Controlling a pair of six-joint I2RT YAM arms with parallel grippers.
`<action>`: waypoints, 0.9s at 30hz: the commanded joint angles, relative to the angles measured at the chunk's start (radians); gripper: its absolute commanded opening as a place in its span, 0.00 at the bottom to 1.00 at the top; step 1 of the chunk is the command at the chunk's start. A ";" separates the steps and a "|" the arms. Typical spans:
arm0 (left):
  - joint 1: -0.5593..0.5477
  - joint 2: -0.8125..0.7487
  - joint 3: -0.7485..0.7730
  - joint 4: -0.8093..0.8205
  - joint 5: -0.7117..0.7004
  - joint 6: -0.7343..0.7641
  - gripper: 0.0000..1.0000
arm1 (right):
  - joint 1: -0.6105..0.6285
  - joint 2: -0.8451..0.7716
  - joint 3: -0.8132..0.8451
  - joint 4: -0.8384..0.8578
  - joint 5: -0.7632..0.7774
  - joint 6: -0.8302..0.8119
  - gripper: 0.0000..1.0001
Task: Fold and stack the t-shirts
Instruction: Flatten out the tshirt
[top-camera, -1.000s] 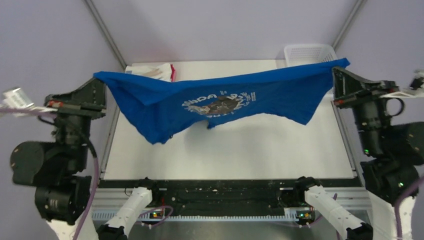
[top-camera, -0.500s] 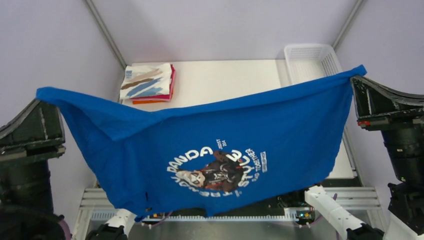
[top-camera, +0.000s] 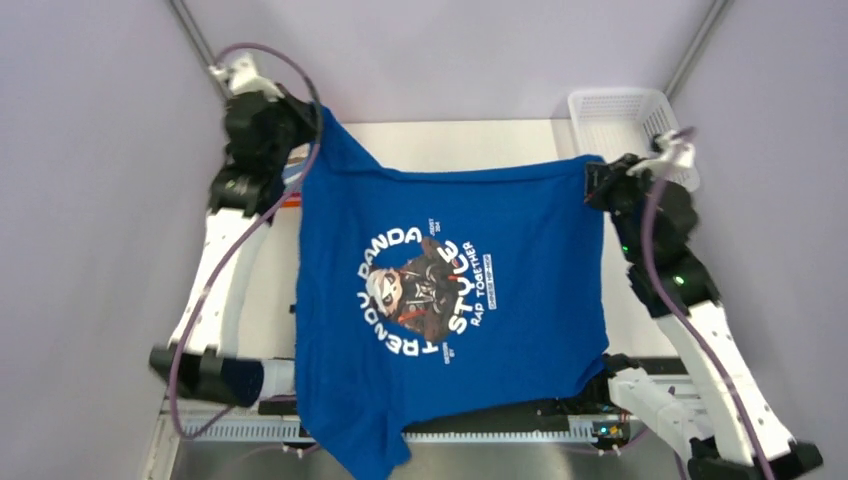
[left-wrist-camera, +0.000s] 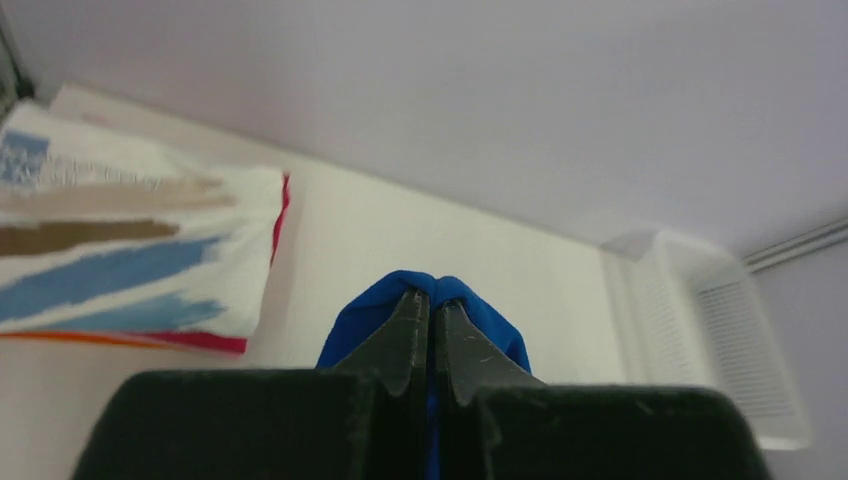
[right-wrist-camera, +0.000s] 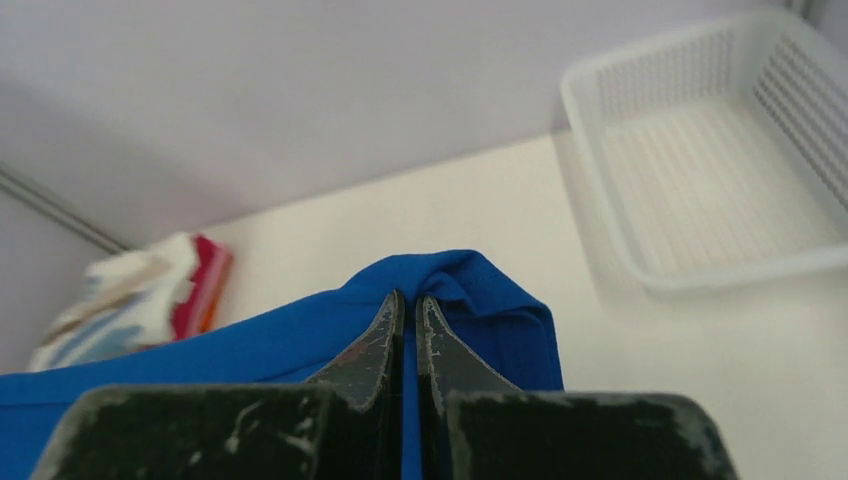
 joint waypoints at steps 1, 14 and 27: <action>0.003 0.205 -0.086 0.112 -0.037 0.037 0.00 | -0.007 0.158 -0.140 0.156 0.195 0.023 0.00; -0.006 1.175 0.741 -0.238 -0.006 0.094 0.90 | -0.152 0.834 -0.021 0.417 0.101 -0.024 0.66; -0.088 0.719 0.078 -0.013 0.092 -0.094 0.98 | -0.052 0.695 -0.239 0.421 -0.242 0.071 0.99</action>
